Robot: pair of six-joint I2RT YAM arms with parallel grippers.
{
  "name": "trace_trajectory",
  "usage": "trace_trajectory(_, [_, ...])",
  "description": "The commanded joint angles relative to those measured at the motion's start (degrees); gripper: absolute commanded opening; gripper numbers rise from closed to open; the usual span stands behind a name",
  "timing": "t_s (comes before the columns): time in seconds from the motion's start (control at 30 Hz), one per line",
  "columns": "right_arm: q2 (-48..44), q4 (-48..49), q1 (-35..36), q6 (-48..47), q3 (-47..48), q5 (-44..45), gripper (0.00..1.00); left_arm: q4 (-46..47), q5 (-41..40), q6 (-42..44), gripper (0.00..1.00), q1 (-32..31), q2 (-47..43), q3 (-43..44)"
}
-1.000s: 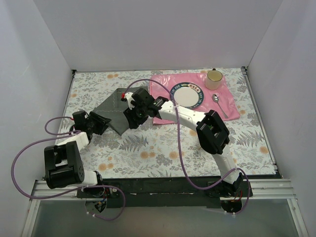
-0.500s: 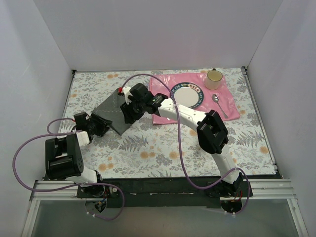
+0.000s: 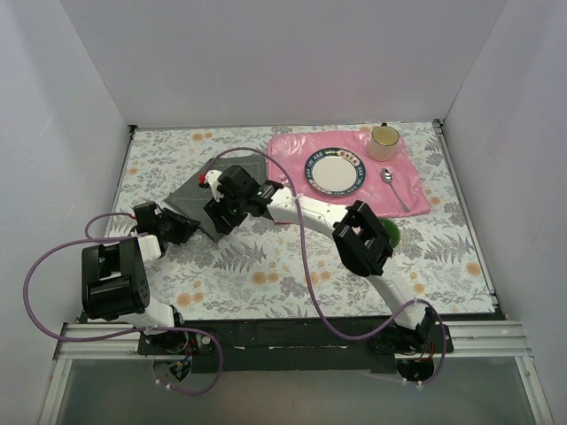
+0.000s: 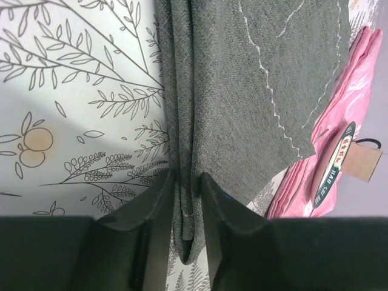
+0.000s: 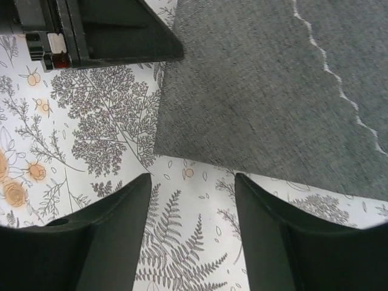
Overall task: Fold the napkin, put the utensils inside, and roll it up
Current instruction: Roll the napkin with the utensil
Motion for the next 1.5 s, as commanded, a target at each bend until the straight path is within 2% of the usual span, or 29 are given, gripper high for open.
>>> trace_trajectory(0.0, [0.76,5.01,3.01,-5.33,2.82,5.51,0.69,-1.31,-0.37,0.93,0.2,0.25,-0.28,0.53])
trace_trajectory(0.03, [1.11,5.36,3.62,-5.79,3.0,6.83,0.74,-1.57,-0.19,1.01,0.18,0.17,-0.37,0.62])
trace_trajectory(0.17, [1.38,7.29,4.68,-8.42,2.12,8.77,0.76,-2.71,0.16,1.45,0.09,0.17,-0.72,1.32])
trace_trajectory(0.23, [1.91,7.82,5.38,-10.26,2.12,11.66,0.81,-3.32,0.25,1.36,0.08,0.17,-1.07,1.94])
trace_trajectory(0.33, [2.7,8.79,6.26,-12.29,1.77,14.13,0.81,-4.2,1.04,1.19,0.04,0.26,-1.25,2.91])
trace_trajectory(0.67, [4.11,15.82,7.76,-16.78,-0.69,16.42,0.79,-7.37,2.71,0.84,0.01,0.25,-1.07,5.54])
trace_trajectory(0.9, [6.3,16.79,7.76,-14.5,0.45,15.27,0.79,-9.04,2.62,1.89,0.01,0.25,-0.72,6.77])
trace_trajectory(1.0, [6.22,15.91,7.58,-13.79,0.98,15.98,0.79,-10.27,1.92,2.51,0.15,0.26,-0.46,6.95])
trace_trajectory(1.07, [5.34,15.56,6.97,-11.95,-0.07,15.37,0.79,-10.36,1.83,2.25,0.33,0.17,-0.2,6.6])
trace_trajectory(1.27, [-2.13,20.29,4.51,-8.17,-9.2,12.03,0.77,-10.36,0.25,2.33,0.42,0.17,-0.19,5.81])
trace_trajectory(1.47, [-3.89,20.92,3.45,-6.32,-9.92,9.83,0.76,-9.31,-0.54,2.59,0.43,0.17,2.35,5.37])
